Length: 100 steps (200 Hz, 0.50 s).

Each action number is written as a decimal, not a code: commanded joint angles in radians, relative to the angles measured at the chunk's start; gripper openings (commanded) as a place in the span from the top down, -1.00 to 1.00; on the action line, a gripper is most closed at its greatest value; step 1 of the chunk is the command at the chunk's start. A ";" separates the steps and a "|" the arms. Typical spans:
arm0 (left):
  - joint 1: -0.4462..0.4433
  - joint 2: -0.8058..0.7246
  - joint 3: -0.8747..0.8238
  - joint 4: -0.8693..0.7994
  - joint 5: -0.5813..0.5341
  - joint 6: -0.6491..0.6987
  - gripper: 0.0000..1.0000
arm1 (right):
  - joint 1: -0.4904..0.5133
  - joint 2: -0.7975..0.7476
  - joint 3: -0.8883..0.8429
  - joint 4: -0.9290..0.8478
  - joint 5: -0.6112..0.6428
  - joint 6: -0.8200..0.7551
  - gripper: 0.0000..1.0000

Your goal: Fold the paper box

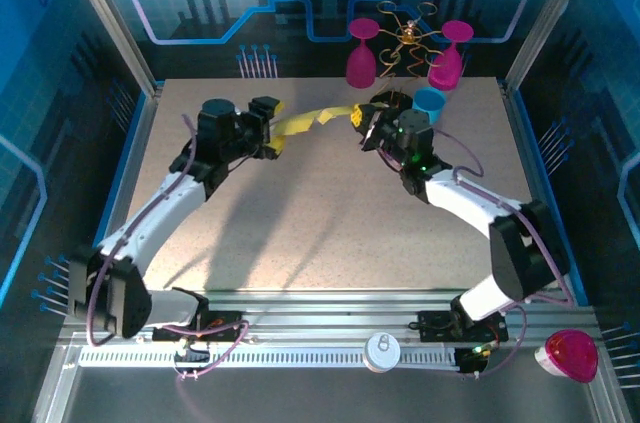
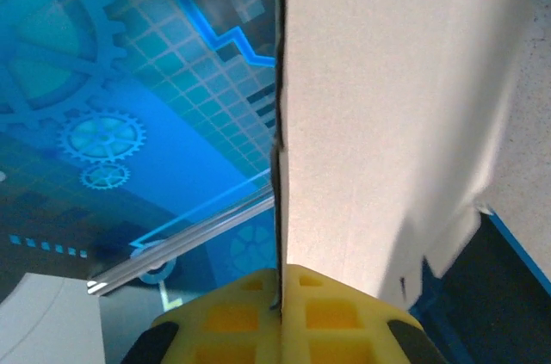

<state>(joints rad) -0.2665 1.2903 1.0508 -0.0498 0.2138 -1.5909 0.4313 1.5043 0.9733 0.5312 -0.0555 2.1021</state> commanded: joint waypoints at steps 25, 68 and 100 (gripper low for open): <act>0.049 -0.212 0.046 -0.486 -0.219 0.198 -0.60 | 0.003 -0.242 0.206 -0.601 0.095 -0.232 1.00; 0.067 -0.239 0.112 -0.645 -0.298 0.265 -0.59 | 0.087 -0.314 0.458 -1.270 0.271 -0.405 1.00; 0.067 -0.206 0.139 -0.635 -0.261 0.274 -0.57 | 0.143 -0.240 0.600 -1.496 0.378 -0.460 1.00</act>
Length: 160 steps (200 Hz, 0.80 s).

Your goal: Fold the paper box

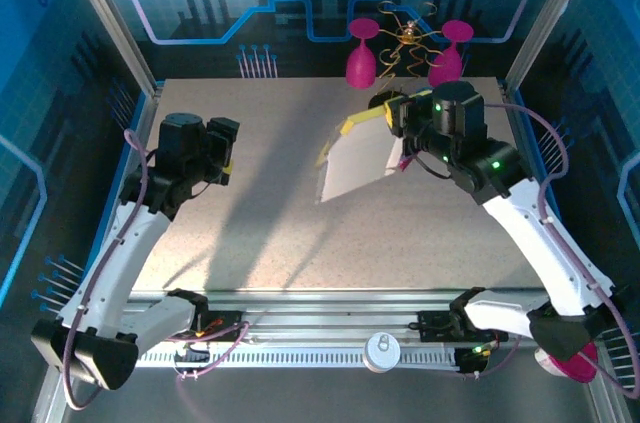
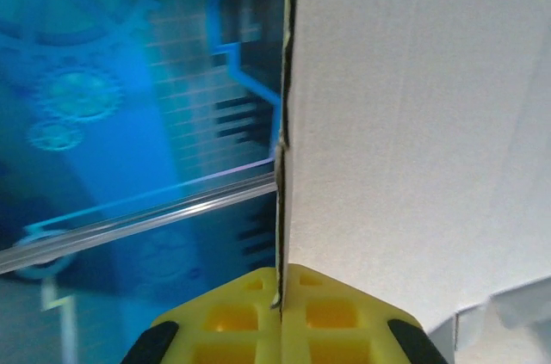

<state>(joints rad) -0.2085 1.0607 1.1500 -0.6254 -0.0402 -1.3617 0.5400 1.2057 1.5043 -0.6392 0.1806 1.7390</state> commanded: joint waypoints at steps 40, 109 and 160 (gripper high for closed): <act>0.002 0.098 0.091 0.097 0.187 0.008 -0.27 | 0.040 0.232 0.015 -0.031 0.070 -0.115 1.00; -0.222 0.272 0.326 0.022 0.233 -0.235 0.05 | 0.064 0.418 0.092 0.045 0.068 -0.048 1.00; -0.314 0.320 0.315 0.000 0.192 -0.342 0.10 | 0.062 0.404 0.080 0.060 0.043 0.005 1.00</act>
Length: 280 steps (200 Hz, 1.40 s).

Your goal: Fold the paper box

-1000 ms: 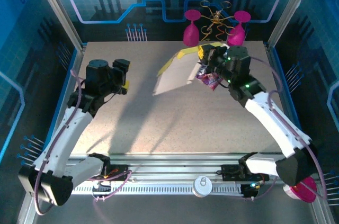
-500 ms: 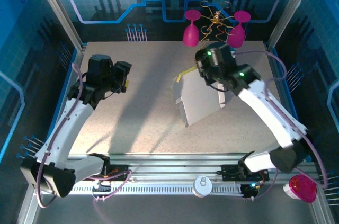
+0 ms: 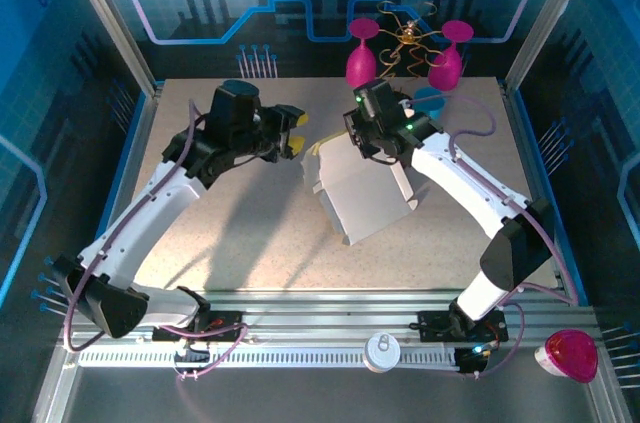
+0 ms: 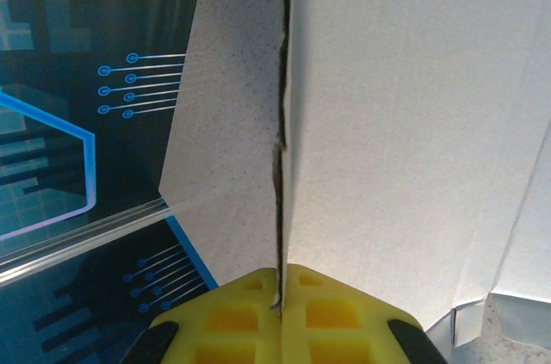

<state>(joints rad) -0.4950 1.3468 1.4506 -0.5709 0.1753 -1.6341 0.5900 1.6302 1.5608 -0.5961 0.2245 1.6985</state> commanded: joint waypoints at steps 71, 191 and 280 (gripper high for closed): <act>-0.040 0.098 0.043 -0.112 -0.042 -0.048 0.10 | -0.015 -0.045 -0.002 0.032 -0.031 0.064 1.00; -0.037 0.160 0.117 -0.092 -0.022 -0.023 -0.19 | -0.031 -0.056 -0.028 0.051 -0.050 0.065 1.00; -0.008 0.076 0.096 -0.069 -0.021 -0.003 -0.16 | -0.038 -0.061 -0.040 0.070 -0.057 0.062 1.00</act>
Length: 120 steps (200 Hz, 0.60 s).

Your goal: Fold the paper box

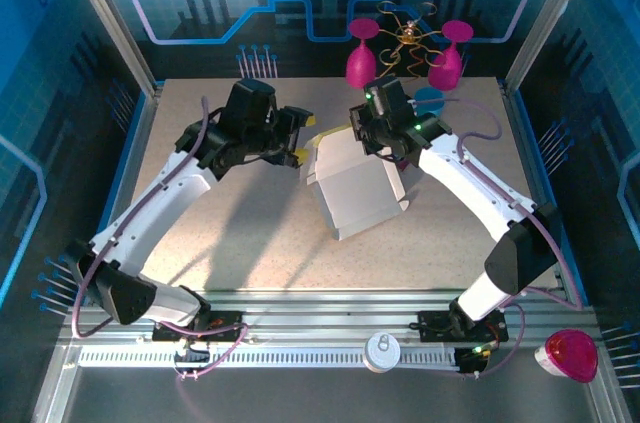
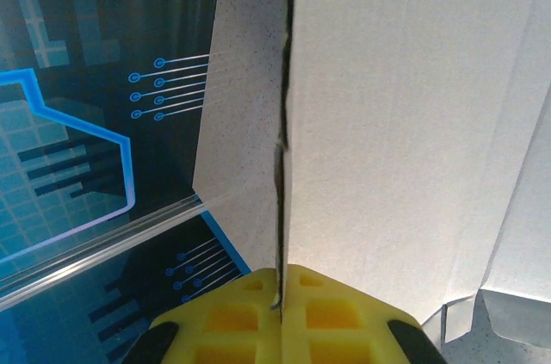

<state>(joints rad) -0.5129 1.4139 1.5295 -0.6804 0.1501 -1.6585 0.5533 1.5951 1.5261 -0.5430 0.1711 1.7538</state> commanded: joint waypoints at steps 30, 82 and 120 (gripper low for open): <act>-0.001 0.080 0.089 0.019 0.021 0.052 -0.11 | 0.000 -0.026 -0.007 0.020 -0.001 0.009 1.00; -0.008 0.151 0.135 0.018 0.037 0.072 -0.08 | 0.000 -0.029 -0.013 0.029 -0.007 0.017 1.00; -0.016 0.173 0.143 -0.003 0.041 0.077 -0.06 | 0.001 -0.027 -0.013 0.035 -0.010 0.021 1.00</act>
<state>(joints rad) -0.5156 1.5814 1.6466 -0.6579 0.1665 -1.6047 0.5537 1.5948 1.5181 -0.5289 0.1638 1.7550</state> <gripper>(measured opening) 0.536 0.052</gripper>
